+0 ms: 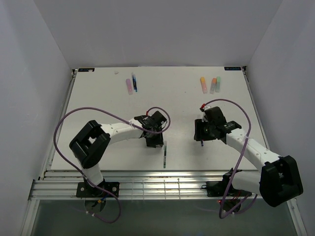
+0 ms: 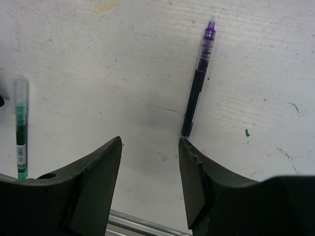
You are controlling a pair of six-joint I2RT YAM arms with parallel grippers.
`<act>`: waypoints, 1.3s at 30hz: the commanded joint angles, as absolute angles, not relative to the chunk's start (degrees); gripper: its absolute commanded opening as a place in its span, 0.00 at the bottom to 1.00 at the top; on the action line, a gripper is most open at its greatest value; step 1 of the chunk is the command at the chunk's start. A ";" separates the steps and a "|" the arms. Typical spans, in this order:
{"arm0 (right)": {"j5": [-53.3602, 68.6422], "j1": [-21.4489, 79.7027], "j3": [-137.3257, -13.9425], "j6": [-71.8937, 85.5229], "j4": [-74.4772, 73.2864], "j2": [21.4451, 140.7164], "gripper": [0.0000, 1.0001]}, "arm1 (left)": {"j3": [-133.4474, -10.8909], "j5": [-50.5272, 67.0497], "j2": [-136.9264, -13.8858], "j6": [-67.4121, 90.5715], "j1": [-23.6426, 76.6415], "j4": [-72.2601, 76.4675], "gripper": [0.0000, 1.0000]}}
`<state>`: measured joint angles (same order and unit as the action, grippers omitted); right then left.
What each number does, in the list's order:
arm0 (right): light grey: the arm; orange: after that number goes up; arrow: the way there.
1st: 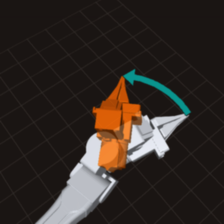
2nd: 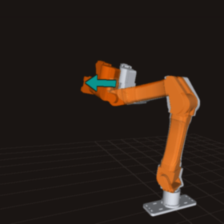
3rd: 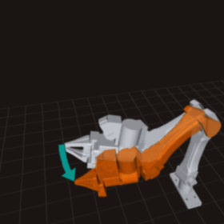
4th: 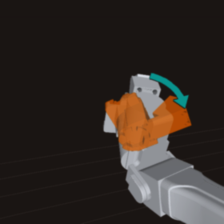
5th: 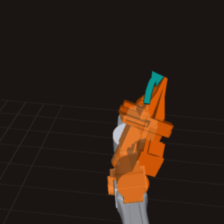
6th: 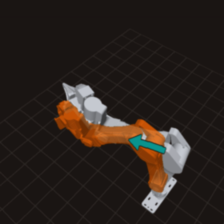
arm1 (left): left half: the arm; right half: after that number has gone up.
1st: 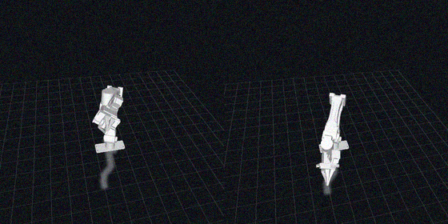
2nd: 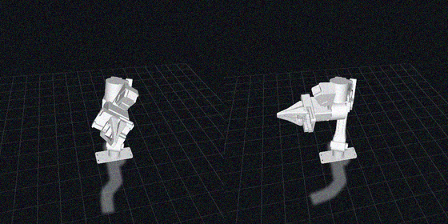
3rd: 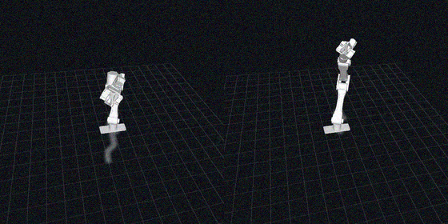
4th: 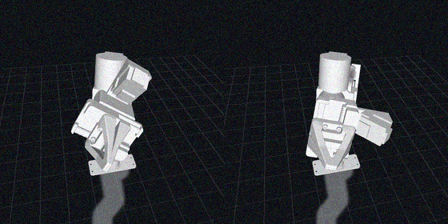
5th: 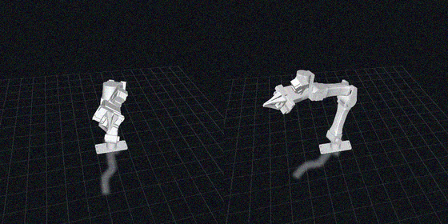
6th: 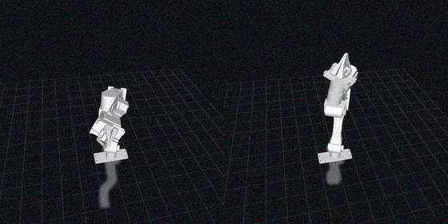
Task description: Open the pen caps
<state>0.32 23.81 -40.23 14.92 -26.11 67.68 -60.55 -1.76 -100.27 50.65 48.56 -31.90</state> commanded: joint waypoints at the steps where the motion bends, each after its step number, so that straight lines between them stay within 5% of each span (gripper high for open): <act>1: -2.02 24.96 -41.66 15.64 -26.99 65.92 0.56 | -62.93 -5.18 -102.48 52.91 49.92 -33.31 0.50; 16: 10.28 27.33 -37.44 19.77 -19.25 65.31 0.56 | -64.86 -7.48 -98.88 53.88 50.62 -34.28 0.51; 26: 6.59 27.42 -38.32 19.69 -22.76 61.35 0.56 | -70.84 -7.73 -102.21 52.38 54.14 -35.95 0.64; 39: 4.22 27.42 -38.94 18.90 -25.93 58.10 0.56 | -74.97 -9.05 -109.07 51.68 55.72 -36.30 0.65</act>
<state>4.86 27.31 -37.60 19.09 -25.19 59.20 -72.90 -7.42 -108.95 52.25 55.22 -35.64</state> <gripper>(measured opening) 0.560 0.649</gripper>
